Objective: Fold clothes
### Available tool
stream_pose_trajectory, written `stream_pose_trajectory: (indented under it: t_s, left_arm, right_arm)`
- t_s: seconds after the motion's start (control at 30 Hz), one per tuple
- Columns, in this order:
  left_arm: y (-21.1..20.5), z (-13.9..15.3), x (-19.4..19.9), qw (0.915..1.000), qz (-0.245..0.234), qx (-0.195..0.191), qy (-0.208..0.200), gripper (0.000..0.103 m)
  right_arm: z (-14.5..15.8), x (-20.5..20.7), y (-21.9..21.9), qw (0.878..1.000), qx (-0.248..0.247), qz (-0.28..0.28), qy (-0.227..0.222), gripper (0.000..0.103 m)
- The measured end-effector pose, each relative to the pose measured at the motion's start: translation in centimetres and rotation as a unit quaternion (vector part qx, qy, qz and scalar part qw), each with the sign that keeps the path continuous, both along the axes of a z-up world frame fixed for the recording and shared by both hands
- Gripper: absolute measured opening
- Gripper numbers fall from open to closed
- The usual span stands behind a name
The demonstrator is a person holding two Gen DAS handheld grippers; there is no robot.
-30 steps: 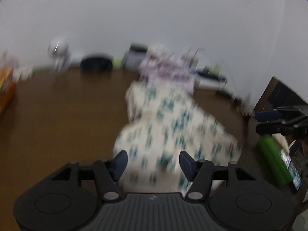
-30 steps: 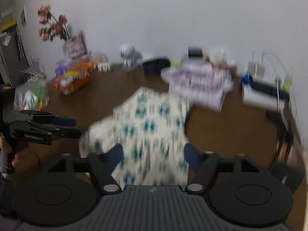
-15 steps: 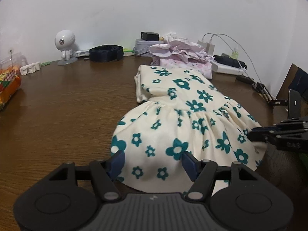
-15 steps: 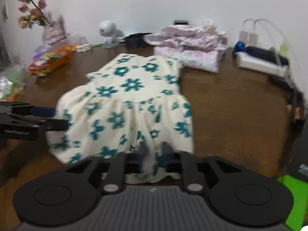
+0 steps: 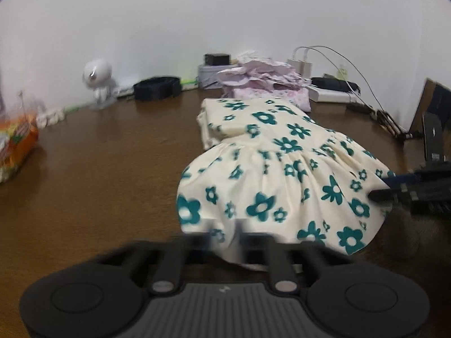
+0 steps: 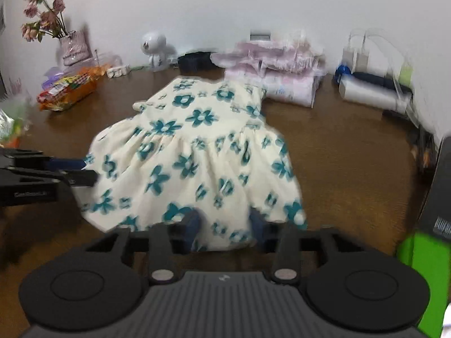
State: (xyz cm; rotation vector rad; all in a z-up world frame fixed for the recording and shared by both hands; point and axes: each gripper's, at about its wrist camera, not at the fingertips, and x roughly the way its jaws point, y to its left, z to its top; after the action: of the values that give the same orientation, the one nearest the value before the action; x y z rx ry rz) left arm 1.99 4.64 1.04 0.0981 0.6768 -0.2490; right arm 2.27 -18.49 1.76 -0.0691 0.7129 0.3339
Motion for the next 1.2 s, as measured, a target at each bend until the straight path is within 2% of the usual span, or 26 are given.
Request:
stream_pose_trajectory:
  t_s: [0.03, 0.1, 0.13, 0.23, 0.3, 0.4, 0.53, 0.63, 0.73, 0.8, 0.83, 0.9, 0.97, 1.0, 1.1, 1.13, 1.17, 1.2]
  left_arm:
    - [0.0, 0.2, 0.3, 0.9999, 0.003, -0.012, 0.003, 0.001]
    - [0.5, 1.8, 0.4, 0.9989, 0.015, -0.04, -0.018, 0.001]
    - [0.9, 3.4, 0.0, 0.9975, 0.016, -0.056, -0.042, 0.001]
    - [2.3, 10.5, -1.7, 0.9878, -0.003, -0.103, -0.117, 0.001]
    - [3.2, 16.6, -3.3, 0.9753, -0.014, -0.126, -0.181, 0.001]
    - [3.8, 26.2, -5.8, 0.9493, -0.043, -0.144, -0.276, 0.001]
    - [3.8, 36.7, -7.6, 0.9193, -0.069, -0.135, -0.363, 0.001]
    - [3.5, 42.1, -7.9, 0.9071, -0.06, -0.109, -0.402, 0.001]
    - [3.0, 45.2, -7.1, 0.9024, -0.062, -0.078, -0.419, 0.001]
    - [2.7, 45.9, -5.4, 0.9058, -0.06, -0.054, -0.416, 0.001]
    - [2.7, 45.9, -4.0, 0.9115, -0.06, -0.048, -0.404, 0.001]
    - [2.8, 44.8, -0.1, 0.9269, -0.046, -0.037, -0.371, 0.001]
    - [2.6, 41.9, 4.5, 0.9446, -0.033, -0.019, -0.326, 0.001]
    - [2.5, 40.3, 7.0, 0.953, -0.026, -0.01, -0.302, 0.002]
    - [2.5, 32.9, 14.8, 0.9799, 0.006, 0.013, -0.199, 0.019]
    - [2.6, 30.3, 17.0, 0.9857, 0.017, 0.021, -0.166, 0.027]
    - [3.1, 27.7, 18.2, 0.9899, 0.027, 0.029, -0.136, 0.026]
    - [3.8, 25.4, 18.6, 0.9926, 0.036, 0.032, -0.112, 0.026]
  right_arm:
    - [0.2, 0.4, 0.0, 1.0, 0.002, -0.001, 0.005, 0.005]
    - [0.8, 1.0, 0.1, 1.0, 0.008, -0.001, 0.009, 0.004]
    - [2.0, 0.7, 0.0, 1.0, 0.016, 0.003, -0.009, 0.004]
    - [8.3, -1.2, -0.7, 0.995, 0.048, 0.008, -0.082, 0.004]
    - [14.1, -3.4, -1.1, 0.987, 0.06, 0.024, -0.15, 0.003]
    - [23.3, -6.7, -1.3, 0.965, 0.059, 0.051, -0.25, 0.003]
    - [34.6, -10.0, -1.4, 0.93, 0.046, 0.067, -0.358, 0.003]
    - [40.5, -11.7, -1.2, 0.907, 0.021, 0.054, -0.416, 0.003]
    - [43.8, -11.6, -0.8, 0.897, 0.001, 0.054, -0.438, 0.003]
    - [44.8, -9.9, -0.4, 0.9, -0.006, 0.053, -0.433, 0.003]
    - [45.2, -8.7, -0.2, 0.903, -0.007, 0.055, -0.426, 0.003]
    - [44.8, -5.4, 0.4, 0.913, -0.014, 0.05, -0.405, 0.003]
    - [42.7, -0.5, 1.3, 0.929, -0.024, 0.041, -0.368, 0.003]
    - [41.3, 2.2, 1.7, 0.938, -0.028, 0.038, -0.345, 0.003]
    - [34.3, 11.8, 3.0, 0.969, -0.044, 0.03, -0.24, 0.005]
    - [31.5, 14.6, 3.5, 0.977, -0.053, 0.025, -0.205, 0.011]
    - [28.5, 16.8, 3.9, 0.983, -0.067, 0.014, -0.171, 0.025]
    - [25.7, 18.5, 4.2, 0.987, -0.079, 0.006, -0.14, 0.029]
